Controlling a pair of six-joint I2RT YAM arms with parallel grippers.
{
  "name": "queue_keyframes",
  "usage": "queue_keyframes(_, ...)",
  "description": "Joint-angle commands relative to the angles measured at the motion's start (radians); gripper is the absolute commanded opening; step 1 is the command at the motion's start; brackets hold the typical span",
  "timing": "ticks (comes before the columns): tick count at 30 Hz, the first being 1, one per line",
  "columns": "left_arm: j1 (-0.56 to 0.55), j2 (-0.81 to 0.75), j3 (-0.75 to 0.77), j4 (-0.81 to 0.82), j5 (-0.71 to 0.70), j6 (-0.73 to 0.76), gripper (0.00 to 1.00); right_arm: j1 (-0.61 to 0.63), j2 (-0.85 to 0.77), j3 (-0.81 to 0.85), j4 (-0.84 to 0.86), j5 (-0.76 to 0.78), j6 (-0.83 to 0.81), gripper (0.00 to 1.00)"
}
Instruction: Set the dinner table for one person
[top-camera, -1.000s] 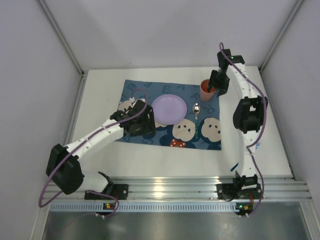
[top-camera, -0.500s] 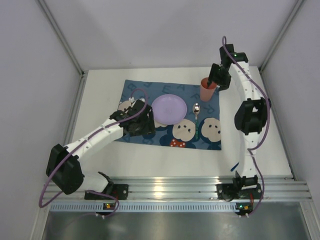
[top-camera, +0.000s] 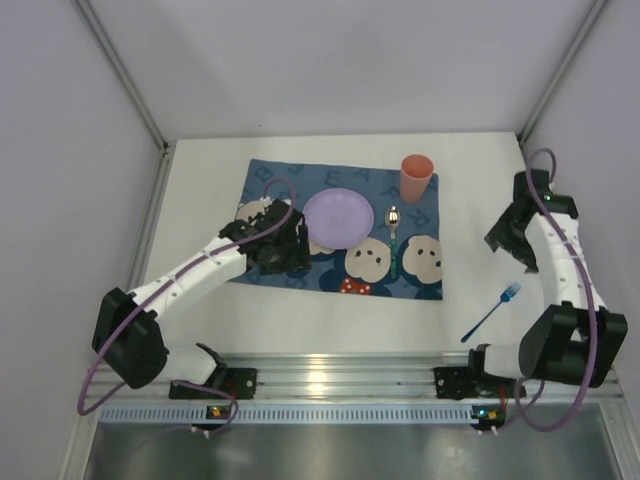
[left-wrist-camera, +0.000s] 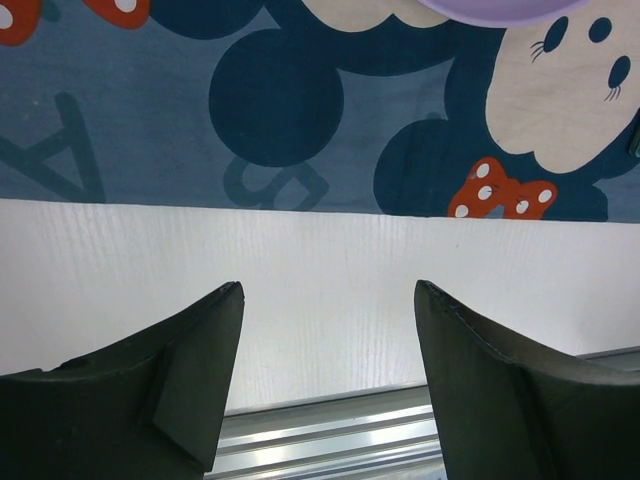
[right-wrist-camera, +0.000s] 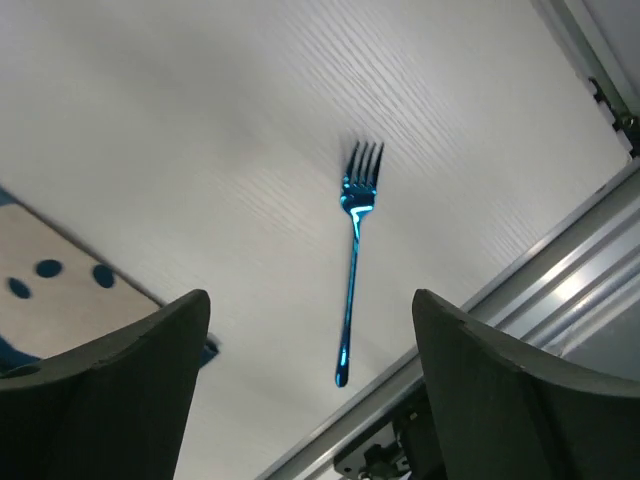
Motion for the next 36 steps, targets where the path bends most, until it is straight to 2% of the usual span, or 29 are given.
queue_keyframes(1,-0.004,0.0,0.054,-0.007,0.034,0.021,0.74,-0.055,-0.077,-0.168,0.061,-0.016,0.037,0.84)
queue_keyframes(5,-0.021,0.012,0.079,-0.034,0.047,0.015,0.73,-0.243,-0.122,-0.364,0.154,-0.165,-0.006,0.84)
queue_keyframes(8,-0.041,0.011,0.086,-0.046,0.051,-0.007,0.73,-0.311,-0.108,-0.4,0.199,-0.244,-0.023,0.83)
queue_keyframes(16,-0.101,-0.046,0.066,-0.068,0.029,-0.094,0.72,-0.317,-0.05,-0.452,0.309,-0.321,-0.019,0.78)
queue_keyframes(19,-0.128,-0.075,0.056,-0.088,0.006,-0.117,0.72,-0.317,-0.026,-0.5,0.348,-0.304,-0.029,0.67)
queue_keyframes(24,-0.147,-0.14,0.011,-0.108,-0.017,-0.154,0.72,-0.317,0.0,-0.523,0.38,-0.294,-0.012,0.56)
queue_keyframes(26,-0.151,-0.161,0.002,-0.117,-0.025,-0.166,0.72,-0.32,0.016,-0.541,0.4,-0.285,-0.012,0.5)
queue_keyframes(28,-0.154,-0.174,-0.009,-0.125,-0.031,-0.179,0.72,-0.32,0.031,-0.547,0.414,-0.297,0.0,0.39)
queue_keyframes(36,-0.157,-0.229,-0.042,-0.146,-0.051,-0.202,0.72,-0.316,0.092,-0.55,0.438,-0.304,0.011,0.18)
